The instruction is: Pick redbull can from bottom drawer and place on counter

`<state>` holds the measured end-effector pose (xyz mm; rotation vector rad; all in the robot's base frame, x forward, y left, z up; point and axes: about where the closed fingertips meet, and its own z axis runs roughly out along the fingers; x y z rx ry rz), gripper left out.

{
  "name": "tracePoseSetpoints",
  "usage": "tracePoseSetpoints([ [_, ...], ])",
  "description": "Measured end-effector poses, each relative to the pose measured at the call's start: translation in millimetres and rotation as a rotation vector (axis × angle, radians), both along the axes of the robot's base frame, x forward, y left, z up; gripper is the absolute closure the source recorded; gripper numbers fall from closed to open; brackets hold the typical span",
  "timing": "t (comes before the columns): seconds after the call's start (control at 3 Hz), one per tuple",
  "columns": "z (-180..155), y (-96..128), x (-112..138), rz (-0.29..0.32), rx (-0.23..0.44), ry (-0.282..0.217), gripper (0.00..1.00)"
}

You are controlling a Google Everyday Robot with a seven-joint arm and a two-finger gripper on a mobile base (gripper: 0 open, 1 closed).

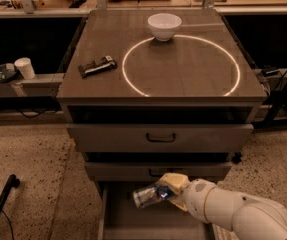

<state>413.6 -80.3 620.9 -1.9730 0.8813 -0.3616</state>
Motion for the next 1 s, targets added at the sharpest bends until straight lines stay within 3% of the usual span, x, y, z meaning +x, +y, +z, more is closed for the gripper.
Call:
tracePoseSetpoints([
  [0.33, 83.7, -3.9, 0.9, -0.059, -0.005, -0.121, 1.00],
  [0.67, 86.7, -5.8, 0.9, -0.072, -0.010, -0.124, 1.00],
  [1.0, 93.3, -14.6, 6.8, -0.147, -0.061, -0.111, 1.00],
])
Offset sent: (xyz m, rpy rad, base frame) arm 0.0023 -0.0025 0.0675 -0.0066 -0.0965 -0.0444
